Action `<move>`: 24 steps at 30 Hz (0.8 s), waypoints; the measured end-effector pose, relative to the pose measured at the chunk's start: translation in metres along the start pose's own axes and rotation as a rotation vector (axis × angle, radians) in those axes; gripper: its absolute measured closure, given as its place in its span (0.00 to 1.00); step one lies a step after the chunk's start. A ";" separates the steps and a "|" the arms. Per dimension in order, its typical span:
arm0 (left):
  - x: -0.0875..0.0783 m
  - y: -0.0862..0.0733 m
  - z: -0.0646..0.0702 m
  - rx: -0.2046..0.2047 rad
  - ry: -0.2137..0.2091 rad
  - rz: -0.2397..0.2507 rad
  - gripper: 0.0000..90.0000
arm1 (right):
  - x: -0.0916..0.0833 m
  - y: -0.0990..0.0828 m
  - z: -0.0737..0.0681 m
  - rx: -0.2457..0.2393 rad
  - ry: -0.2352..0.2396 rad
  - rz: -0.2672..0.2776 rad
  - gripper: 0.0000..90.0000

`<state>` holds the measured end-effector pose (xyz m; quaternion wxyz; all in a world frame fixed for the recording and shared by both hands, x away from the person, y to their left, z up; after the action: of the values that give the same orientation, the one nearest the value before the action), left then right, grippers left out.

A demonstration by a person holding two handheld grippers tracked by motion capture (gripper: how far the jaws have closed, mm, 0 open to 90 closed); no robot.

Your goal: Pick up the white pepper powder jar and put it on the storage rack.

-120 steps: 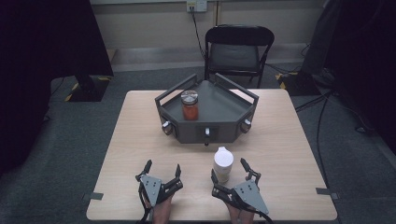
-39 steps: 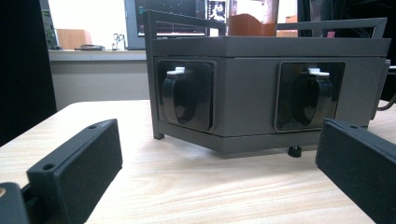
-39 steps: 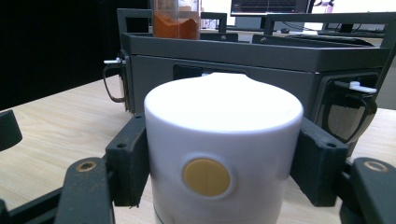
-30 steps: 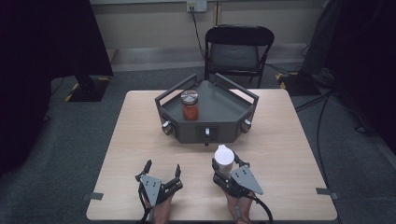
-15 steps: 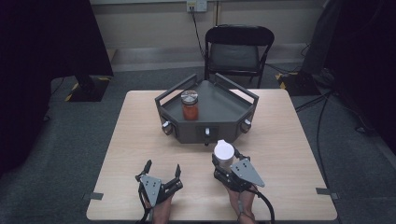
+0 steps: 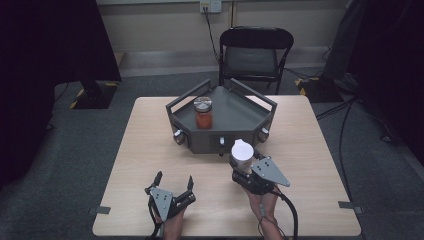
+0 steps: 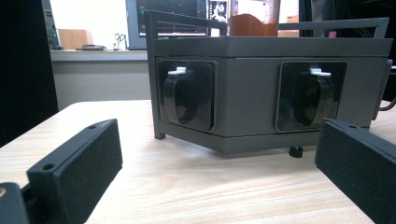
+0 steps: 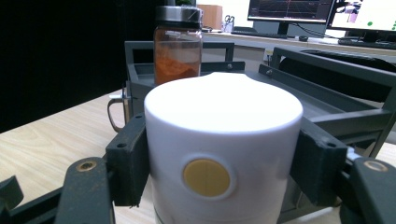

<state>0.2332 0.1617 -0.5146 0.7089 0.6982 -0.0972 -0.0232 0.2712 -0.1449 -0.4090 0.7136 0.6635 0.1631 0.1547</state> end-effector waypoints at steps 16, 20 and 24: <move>0.000 0.000 0.000 0.000 0.005 -0.001 0.00 | 0.013 0.037 0.014 0.019 0.034 0.018 0.34; 0.000 0.000 0.000 0.000 0.004 -0.001 0.00 | 0.021 0.046 0.017 0.036 0.032 0.016 0.34; 0.000 0.000 0.000 0.000 0.004 -0.001 0.00 | 0.029 0.054 0.018 0.030 0.027 0.021 0.34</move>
<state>0.2331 0.1614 -0.5145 0.7091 0.6983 -0.0954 -0.0219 0.3050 -0.1444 -0.3546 0.6995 0.6738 0.1681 0.1685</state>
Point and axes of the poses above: each handheld gripper's, and its own axes: x roughly forward along the jaws, y roughly out of its top, z roughly to its right, the point moved 8 cm from there along x, roughly forward along the jaws, and after that the axes turned 5 degrees about z, right-handed, at the moved point
